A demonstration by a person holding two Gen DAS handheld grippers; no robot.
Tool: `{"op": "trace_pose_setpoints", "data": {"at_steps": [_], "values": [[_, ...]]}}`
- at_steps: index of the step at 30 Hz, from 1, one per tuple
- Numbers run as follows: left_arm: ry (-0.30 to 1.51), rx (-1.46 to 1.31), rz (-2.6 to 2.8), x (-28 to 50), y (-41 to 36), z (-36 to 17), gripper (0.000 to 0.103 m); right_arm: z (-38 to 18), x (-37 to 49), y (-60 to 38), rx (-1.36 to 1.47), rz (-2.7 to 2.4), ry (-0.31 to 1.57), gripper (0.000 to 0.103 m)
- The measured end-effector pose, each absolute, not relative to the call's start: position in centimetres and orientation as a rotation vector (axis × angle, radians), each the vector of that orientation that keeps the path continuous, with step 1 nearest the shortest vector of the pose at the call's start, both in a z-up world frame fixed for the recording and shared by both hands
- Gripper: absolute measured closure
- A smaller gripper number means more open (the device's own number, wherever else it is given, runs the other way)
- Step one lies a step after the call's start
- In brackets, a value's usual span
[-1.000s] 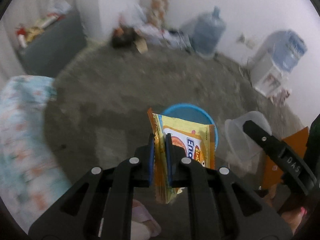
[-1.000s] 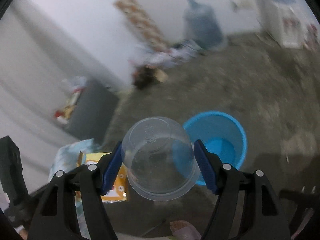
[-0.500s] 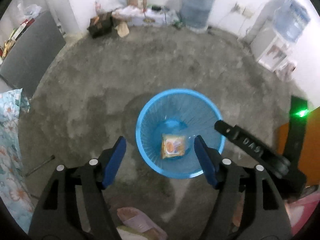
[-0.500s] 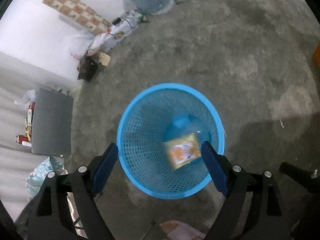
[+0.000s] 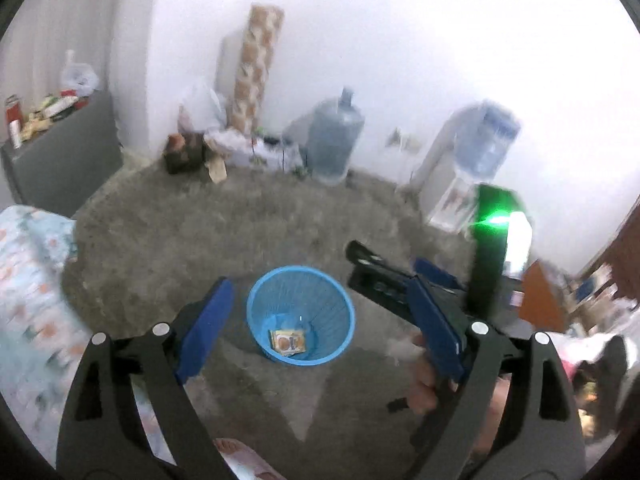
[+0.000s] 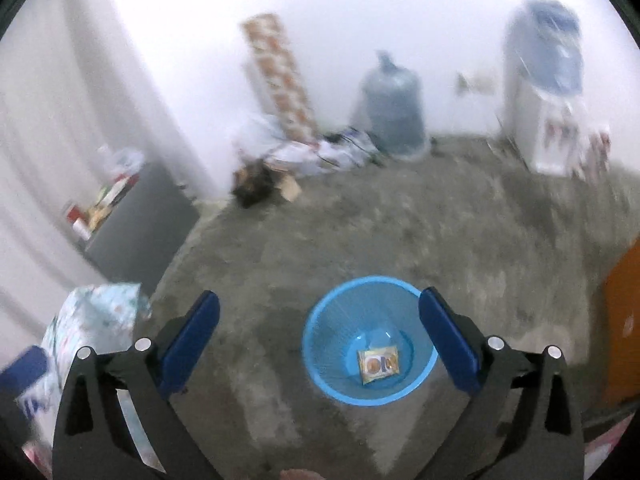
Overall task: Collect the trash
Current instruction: 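Return to the table and grasp the red wrappers with the left tool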
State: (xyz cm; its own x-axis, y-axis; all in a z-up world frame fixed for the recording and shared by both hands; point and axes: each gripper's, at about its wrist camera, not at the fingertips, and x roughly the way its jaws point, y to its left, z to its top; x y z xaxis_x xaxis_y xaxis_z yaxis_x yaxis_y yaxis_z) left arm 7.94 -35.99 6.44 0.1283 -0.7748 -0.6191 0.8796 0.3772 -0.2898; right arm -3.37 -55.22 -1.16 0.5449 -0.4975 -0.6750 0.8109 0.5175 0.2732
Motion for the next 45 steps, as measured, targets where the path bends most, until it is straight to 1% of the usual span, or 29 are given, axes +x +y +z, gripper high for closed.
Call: {"op": "trace_pose_setpoints", "data": {"at_steps": [4, 7, 9, 11, 15, 18, 20, 26, 28, 30, 32, 33, 36, 38, 41, 43, 45], "values": [[0.772, 0.019, -1.128, 8.3, -26.3, 9.7, 0.016, 1.9, -1.2, -49.8, 0.457, -0.801, 0.633, 0.006], [0.708, -0.094, -1.013, 8.7, -16.6, 11.2, 0.014, 3.7, -0.3, -44.7, 0.335, -0.664, 0.612, 0.006], [0.654, -0.115, -0.903, 8.4, -11.4, 11.6, 0.014, 4.5, 0.1, -42.2, 0.292, -0.591, 0.59, 0.006], [0.599, -0.101, -0.754, 7.5, -5.6, 11.3, 0.014, 5.1, 0.4, -39.7, 0.262, -0.49, 0.55, 0.006], [0.575, -0.045, -0.532, 5.5, 1.7, 8.9, 0.014, 5.3, 1.2, -34.7, 0.193, -0.288, 0.531, 0.006], [0.627, -0.03, -0.46, 4.4, 4.4, 6.2, 0.014, 4.9, 1.8, -31.1, 0.139, -0.155, 0.557, 0.006], [0.667, -0.045, -0.45, 4.0, 4.8, 4.4, 0.014, 4.3, 2.4, -29.0, 0.125, -0.072, 0.615, 0.006], [0.784, -0.102, -0.465, 4.2, 5.5, -0.9, 0.014, 2.0, 4.1, -26.5, 0.254, 0.103, 0.766, 0.006], [0.823, -0.105, -0.475, 4.7, 5.1, -2.5, 0.014, 1.3, 4.9, -25.9, 0.293, 0.143, 0.793, 0.008], [0.846, -0.089, -0.474, 5.0, 5.0, -3.4, 0.014, 0.5, 5.5, -25.9, 0.345, 0.175, 0.831, 0.013], [0.864, -0.069, -0.468, 5.5, 4.8, -4.3, 0.021, -0.2, 6.2, -25.7, 0.376, 0.194, 0.853, 0.018], [0.88, -0.053, -0.461, 5.8, 4.5, -4.8, 0.022, -0.2, 6.3, -25.5, 0.38, 0.209, 0.855, 0.018], [0.913, -0.043, -0.471, 6.5, 4.1, -5.8, 0.031, -0.1, 6.8, -24.3, 0.372, 0.273, 0.853, 0.021], [0.945, -0.06, -0.483, 7.1, 3.8, -6.7, 0.04, 0.1, 7.0, -23.6, 0.376, 0.319, 0.856, 0.022], [0.979, -0.098, -0.494, 7.6, 3.8, -7.2, 0.052, 0.0, 7.6, -22.9, 0.4, 0.37, 0.876, 0.028], [0.975, -0.118, -0.498, 7.8, 3.9, -7.5, 0.056, -0.2, 7.9, -22.4, 0.426, 0.402, 0.893, 0.03], [0.971, -0.129, -0.505, 7.9, 3.9, -7.7, 0.061, -0.4, 8.2, -22.0, 0.447, 0.427, 0.906, 0.032]]}}
